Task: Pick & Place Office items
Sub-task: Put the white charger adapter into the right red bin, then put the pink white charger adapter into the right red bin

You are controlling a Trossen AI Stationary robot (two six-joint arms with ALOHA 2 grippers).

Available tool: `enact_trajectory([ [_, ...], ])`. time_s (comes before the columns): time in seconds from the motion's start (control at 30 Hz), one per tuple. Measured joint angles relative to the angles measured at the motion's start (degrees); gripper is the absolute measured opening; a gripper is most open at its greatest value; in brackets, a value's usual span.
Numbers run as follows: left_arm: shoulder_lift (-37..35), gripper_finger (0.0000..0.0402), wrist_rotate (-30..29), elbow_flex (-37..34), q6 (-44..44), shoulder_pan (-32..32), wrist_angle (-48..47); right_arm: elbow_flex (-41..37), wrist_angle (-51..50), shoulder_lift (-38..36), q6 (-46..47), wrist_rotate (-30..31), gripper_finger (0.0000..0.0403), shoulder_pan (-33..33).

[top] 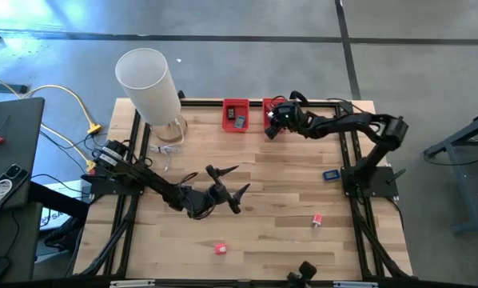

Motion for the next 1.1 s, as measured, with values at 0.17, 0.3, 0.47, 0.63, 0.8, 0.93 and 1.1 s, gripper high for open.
enact_trajectory([
  [0.17, 0.0, 0.034, 0.04, 0.0, -3.8, 0.05, 0.0, 0.0, 4.75, 3.56, -0.3, -1.18, 0.012, -2.41],
  [0.3, 0.02, 0.034, 0.17, 0.0, -3.4, 0.65, 0.0, 0.24, 5.64, 4.44, 0.26, -1.81, 0.012, -3.95],
  [0.47, 0.02, 0.034, 0.16, 0.0, -6.53, 1.91, 0.02, 0.24, 5.45, 4.45, 0.97, -2.4, 0.012, -4.69],
  [0.63, 0.04, 0.034, 0.14, 0.0, -9.87, 3.16, 0.04, 0.24, 5.39, 4.45, 1.25, -2.58, 0.012, -5.0],
  [0.8, 0.04, 0.034, 0.15, 0.0, -13.35, 3.82, 0.04, 0.24, 5.36, 4.45, 1.38, -2.38, 0.0171, -5.0],
  [0.93, 0.04, 0.0339, 0.14, 0.0, -15.45, 3.87, 0.04, 0.24, 5.36, 4.45, 1.38, -2.38, 0.0194, -5.0],
  [1.1, 0.04, 0.0339, 0.13, 0.0, -15.83, 3.8, 0.04, 0.24, 5.5, 4.45, 1.39, -2.37, 0.0195, -4.53],
])
